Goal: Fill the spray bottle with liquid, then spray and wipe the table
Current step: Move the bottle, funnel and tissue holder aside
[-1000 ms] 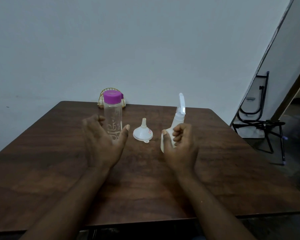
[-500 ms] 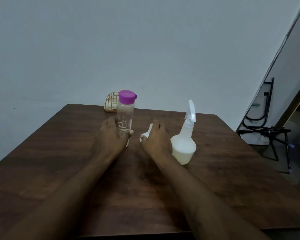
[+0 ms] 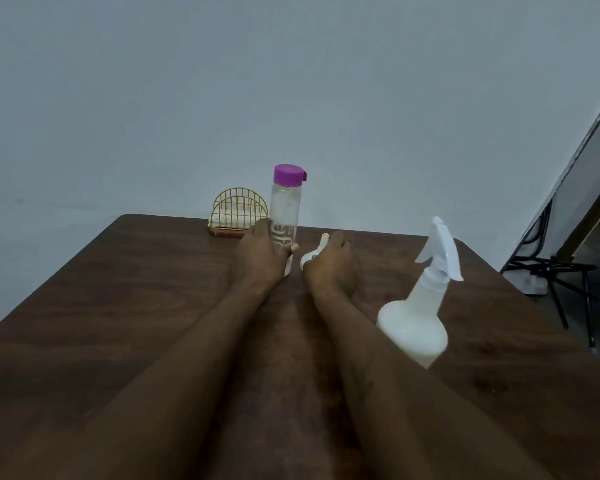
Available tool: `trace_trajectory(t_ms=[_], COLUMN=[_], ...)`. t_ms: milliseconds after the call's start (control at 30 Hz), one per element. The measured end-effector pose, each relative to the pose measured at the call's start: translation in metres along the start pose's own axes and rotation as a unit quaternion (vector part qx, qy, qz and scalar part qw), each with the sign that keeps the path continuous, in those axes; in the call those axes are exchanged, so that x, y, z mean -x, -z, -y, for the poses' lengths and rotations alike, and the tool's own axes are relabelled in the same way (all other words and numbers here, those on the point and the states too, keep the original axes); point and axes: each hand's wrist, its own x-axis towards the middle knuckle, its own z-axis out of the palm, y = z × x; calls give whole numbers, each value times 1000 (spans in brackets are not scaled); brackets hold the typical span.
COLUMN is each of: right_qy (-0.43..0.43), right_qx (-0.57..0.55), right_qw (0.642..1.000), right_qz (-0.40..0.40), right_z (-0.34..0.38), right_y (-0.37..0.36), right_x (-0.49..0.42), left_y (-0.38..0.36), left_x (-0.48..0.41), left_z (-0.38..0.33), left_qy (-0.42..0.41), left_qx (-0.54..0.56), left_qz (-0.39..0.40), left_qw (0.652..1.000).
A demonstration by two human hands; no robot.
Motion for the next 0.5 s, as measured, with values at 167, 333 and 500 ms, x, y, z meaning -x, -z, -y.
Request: trace_trajectory(t_ms=[167,333,500], right_qy=[-39,-68,-84], right_qx=[-8,-19,-2], right_qw=[999,997,996], right_qz=[1,-19,-18], right_z=[1,4,5], right_y=[-25,-49,-64], right_x=[-37,-61,-86], left_y=[-28,-52,-76], left_x=[-46,-82,-107], left_z=[9,15,21], left_qy=[5,-5,-22], left_qx=[11,28,7], left_qz=[12,28,19], left_qw=[1000,999,1000])
